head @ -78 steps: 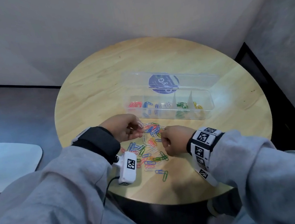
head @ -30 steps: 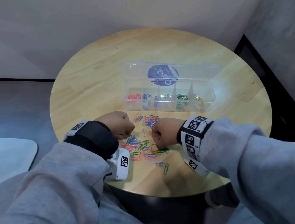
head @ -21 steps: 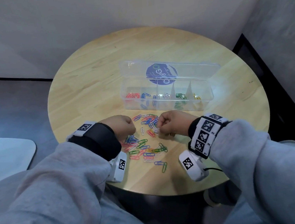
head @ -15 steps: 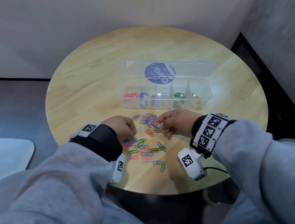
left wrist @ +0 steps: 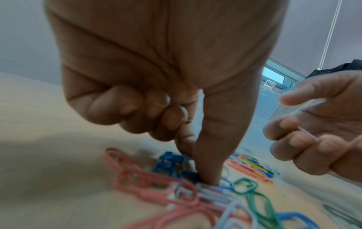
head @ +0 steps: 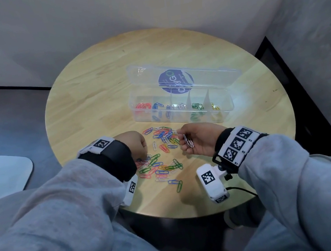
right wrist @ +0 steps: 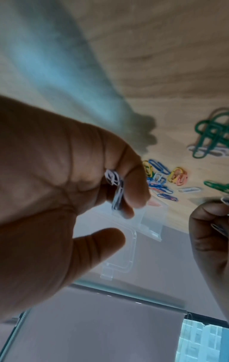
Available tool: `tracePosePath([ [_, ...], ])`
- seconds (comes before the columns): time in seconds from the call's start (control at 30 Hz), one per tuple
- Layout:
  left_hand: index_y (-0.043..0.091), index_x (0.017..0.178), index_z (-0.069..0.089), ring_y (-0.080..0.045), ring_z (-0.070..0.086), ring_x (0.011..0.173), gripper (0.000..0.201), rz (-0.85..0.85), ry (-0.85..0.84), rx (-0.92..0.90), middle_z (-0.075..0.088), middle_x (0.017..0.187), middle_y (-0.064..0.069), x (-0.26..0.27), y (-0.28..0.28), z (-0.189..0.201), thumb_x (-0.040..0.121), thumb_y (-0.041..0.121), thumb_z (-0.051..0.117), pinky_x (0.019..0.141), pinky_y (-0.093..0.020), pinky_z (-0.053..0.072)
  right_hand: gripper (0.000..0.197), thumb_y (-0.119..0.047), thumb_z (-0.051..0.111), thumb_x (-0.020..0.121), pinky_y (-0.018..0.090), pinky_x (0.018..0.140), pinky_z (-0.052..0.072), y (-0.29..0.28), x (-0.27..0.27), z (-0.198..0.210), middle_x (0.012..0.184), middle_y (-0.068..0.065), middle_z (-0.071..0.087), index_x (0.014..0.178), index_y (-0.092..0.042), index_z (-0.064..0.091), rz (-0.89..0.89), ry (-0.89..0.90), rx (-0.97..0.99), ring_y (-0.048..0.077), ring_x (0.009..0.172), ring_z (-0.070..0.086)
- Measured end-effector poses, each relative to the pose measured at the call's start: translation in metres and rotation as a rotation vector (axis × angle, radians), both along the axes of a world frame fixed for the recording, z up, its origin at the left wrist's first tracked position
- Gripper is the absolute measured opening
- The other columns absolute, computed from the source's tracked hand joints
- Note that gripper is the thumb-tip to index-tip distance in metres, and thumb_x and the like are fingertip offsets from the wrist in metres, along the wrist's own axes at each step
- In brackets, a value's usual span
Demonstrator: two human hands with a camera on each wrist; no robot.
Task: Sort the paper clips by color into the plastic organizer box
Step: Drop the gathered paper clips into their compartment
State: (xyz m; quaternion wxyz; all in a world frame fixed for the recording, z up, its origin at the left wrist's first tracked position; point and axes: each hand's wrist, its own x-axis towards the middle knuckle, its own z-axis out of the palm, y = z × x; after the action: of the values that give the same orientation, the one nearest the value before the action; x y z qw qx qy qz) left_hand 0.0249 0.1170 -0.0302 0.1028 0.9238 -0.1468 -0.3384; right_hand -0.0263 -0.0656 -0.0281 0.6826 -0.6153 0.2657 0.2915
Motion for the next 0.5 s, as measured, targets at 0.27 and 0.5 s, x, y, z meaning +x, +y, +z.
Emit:
tracePosePath([
  [0.27, 0.015, 0.061, 0.051, -0.018, 0.038, 0.052, 0.024, 0.222, 0.201, -0.287, 0.048, 0.058, -0.003, 0.011, 0.006, 0.01, 0.078, 0.01, 0.066, 0.058, -0.025, 0.034, 0.037, -0.03, 0.048, 0.096, 0.024, 0.047, 0.022, -0.008, 0.003, 0.003, 0.059, 0.001, 0.034, 0.062, -0.015, 0.04, 0.13, -0.015, -0.39, 0.014, 0.05, 0.031],
  [0.5, 0.012, 0.061, 0.038, -0.011, 0.041, 0.046, 0.032, 0.532, 0.348, -0.664, 0.049, 0.062, -0.009, 0.015, 0.003, 0.019, 0.086, -0.007, 0.044, 0.039, -0.014, 0.029, 0.015, -0.028, 0.065, 0.085, 0.019, 0.051, 0.029, -0.014, 0.005, 0.007, 0.064, -0.01, 0.044, 0.079, -0.019, 0.057, 0.357, -0.278, -0.841, 0.005, 0.056, 0.04],
])
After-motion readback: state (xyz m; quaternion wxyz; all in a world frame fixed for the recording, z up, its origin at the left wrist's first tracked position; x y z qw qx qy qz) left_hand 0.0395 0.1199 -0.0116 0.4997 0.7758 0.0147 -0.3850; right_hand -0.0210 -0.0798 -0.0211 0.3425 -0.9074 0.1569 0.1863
